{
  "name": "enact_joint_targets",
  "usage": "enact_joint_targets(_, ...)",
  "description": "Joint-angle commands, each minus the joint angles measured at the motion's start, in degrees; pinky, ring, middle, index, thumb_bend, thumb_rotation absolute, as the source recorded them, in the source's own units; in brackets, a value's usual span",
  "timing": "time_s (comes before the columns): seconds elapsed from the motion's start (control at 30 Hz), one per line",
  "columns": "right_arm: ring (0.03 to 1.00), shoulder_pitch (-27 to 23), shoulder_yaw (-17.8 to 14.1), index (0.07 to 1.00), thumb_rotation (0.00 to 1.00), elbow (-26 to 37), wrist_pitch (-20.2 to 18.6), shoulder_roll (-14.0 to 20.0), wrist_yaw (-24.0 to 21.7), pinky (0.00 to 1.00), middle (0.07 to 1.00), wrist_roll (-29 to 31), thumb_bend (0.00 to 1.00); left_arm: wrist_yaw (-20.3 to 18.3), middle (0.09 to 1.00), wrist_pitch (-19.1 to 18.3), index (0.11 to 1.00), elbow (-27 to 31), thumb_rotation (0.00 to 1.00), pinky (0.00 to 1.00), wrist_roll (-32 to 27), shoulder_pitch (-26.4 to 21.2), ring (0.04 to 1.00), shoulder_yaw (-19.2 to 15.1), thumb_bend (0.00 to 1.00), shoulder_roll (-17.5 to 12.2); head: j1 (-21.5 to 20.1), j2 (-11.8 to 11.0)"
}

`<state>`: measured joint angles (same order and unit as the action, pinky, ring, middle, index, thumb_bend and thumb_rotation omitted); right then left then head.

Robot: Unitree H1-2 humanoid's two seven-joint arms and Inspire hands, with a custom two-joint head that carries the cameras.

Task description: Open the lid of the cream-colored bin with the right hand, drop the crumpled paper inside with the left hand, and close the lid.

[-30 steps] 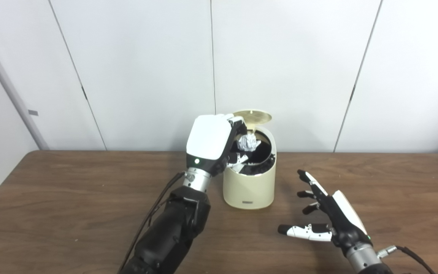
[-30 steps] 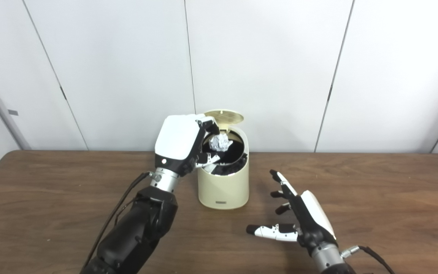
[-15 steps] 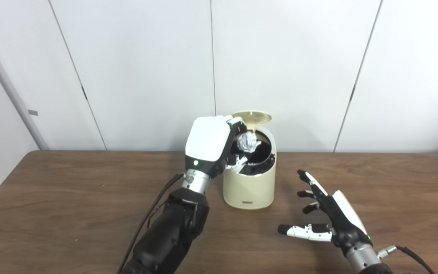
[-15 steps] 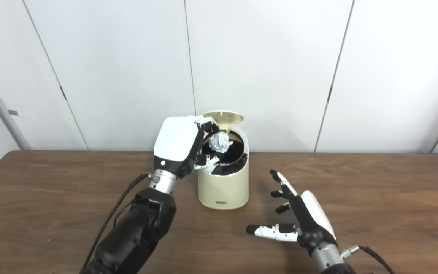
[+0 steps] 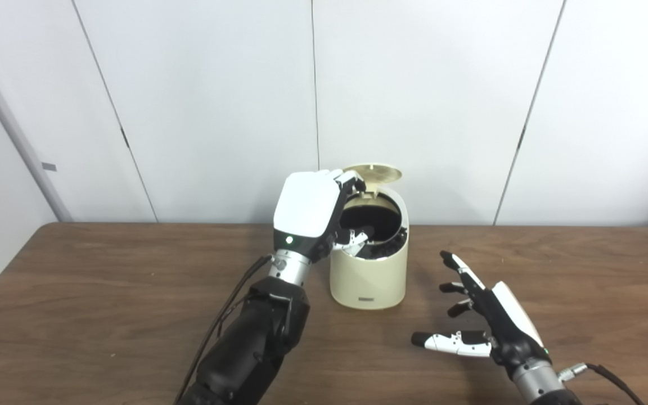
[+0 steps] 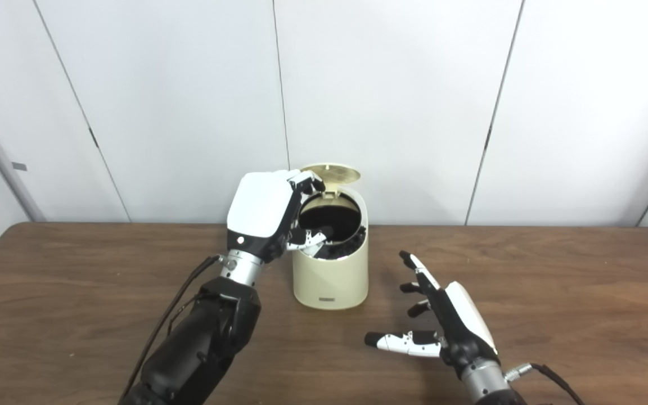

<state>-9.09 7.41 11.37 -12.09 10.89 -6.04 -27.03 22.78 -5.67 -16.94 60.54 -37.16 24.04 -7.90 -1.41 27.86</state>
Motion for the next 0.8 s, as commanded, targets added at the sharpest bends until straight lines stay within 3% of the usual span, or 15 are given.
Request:
enact_joint_targets(0.0,0.808,-1.62,-0.48,0.946,0.33,2.07,0.66,0.10,0.58,0.61,0.947,0.36,0.80,0.61,0.597,0.00,0.618,1.80,0.19,0.49,0.08,-2.30,0.560,-0.54,0.89,-0.16,0.09,0.34)
enact_joint_targets(0.13,0.806,-1.74,-0.46,0.949,0.33,2.38,0.13,0.09,0.54,0.60,0.948,0.18,0.81,1.03,0.591,0.39,0.616,1.89,0.17,0.48,-0.18,-2.34,0.543,-0.66,0.88,-0.13,0.09,0.34)
enact_joint_targets(0.23,0.807,-1.88,-0.66,0.949,0.33,2.65,-0.29,-0.06,0.79,0.59,0.945,0.29,0.81,2.65,0.546,2.23,0.580,1.90,0.09,0.45,-1.13,-2.21,0.499,-0.90,0.81,-0.21,0.09,0.29)
enact_joint_targets(0.27,0.812,-1.96,-0.87,0.948,0.32,2.62,-0.14,-0.20,0.99,0.59,0.946,0.64,0.81,2.92,0.523,3.03,0.527,2.19,0.07,0.43,-1.92,-1.97,0.482,-1.17,0.64,-0.19,0.17,0.23)
enact_joint_targets(0.37,0.826,-2.29,-1.61,0.933,0.30,2.24,1.58,-0.84,2.93,0.63,0.934,0.67,0.79,4.09,0.463,6.63,0.520,4.11,0.01,0.41,-6.31,-0.34,0.464,-3.00,0.53,0.24,0.20,0.03)
enact_joint_targets(0.57,0.817,-5.22,-2.65,0.898,0.32,0.22,5.29,-0.38,5.36,0.68,0.913,1.11,0.73,4.81,0.470,13.76,0.501,8.92,0.00,0.39,-13.33,3.88,0.435,-6.58,0.52,0.02,0.32,-0.36)
enact_joint_targets(0.67,0.798,-7.66,-2.76,0.893,0.41,-1.04,5.97,0.79,5.33,0.65,0.898,0.79,0.76,3.97,0.476,14.76,0.499,11.99,0.00,0.40,-14.69,6.24,0.446,-8.11,0.52,-0.33,0.32,-0.72)
enact_joint_targets(0.77,0.814,-10.18,-3.12,0.898,0.44,-1.98,6.46,1.65,4.93,0.69,0.904,1.77,0.76,3.05,0.477,14.66,0.503,15.40,0.00,0.39,-15.79,8.89,0.458,-9.90,0.52,-0.45,0.30,-0.84)
